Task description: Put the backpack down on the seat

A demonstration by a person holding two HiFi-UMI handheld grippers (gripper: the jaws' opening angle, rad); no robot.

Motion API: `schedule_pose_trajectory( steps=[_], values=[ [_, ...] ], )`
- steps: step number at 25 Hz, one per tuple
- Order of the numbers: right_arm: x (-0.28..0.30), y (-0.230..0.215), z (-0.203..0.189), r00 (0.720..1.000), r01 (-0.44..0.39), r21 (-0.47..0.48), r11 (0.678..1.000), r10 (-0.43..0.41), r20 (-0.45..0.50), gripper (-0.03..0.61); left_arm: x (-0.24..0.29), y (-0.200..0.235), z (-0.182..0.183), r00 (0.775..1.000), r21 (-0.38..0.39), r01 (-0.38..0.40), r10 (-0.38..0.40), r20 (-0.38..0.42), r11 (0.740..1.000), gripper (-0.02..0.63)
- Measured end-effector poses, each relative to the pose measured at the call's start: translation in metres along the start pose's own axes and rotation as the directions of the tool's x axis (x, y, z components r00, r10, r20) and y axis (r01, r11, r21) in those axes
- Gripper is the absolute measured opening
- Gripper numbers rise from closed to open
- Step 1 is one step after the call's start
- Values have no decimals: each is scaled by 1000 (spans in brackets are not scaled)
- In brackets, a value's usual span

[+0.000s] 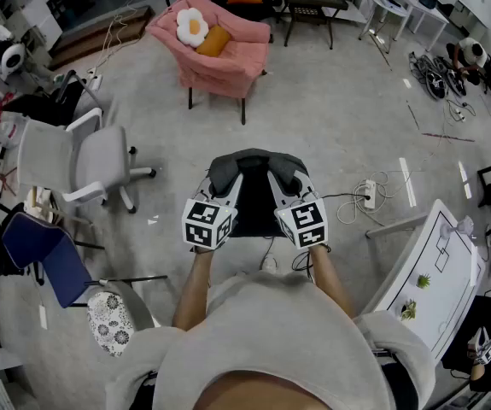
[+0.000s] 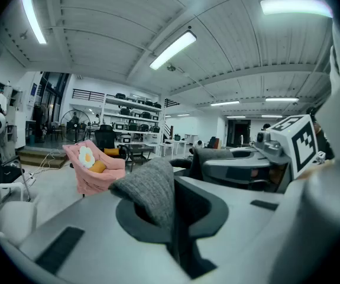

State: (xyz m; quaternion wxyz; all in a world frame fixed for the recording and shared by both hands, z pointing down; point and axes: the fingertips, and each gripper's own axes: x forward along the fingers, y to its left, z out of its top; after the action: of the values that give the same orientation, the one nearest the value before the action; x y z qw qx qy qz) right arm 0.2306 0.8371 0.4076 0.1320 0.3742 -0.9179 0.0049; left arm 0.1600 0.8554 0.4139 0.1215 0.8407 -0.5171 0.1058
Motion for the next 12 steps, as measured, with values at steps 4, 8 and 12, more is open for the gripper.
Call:
schedule_pose_trajectory(
  steps=[4,8,12],
  values=[
    [8,-5,-5,1000,-4,6,1000,4,-9,28,9,5,-3,1000,-5,-2,2,-11,1000,31],
    [13,-14,-10,1000,-9,16,1000,10,-16,28,21,7,-4,1000,-7,-5,5,-19,1000,31],
    [22,-28,-12,1000,-16,21,1000,16,-11,28,36,10,-1,1000,-14,-12,11,-21,1000,31]
  ],
)
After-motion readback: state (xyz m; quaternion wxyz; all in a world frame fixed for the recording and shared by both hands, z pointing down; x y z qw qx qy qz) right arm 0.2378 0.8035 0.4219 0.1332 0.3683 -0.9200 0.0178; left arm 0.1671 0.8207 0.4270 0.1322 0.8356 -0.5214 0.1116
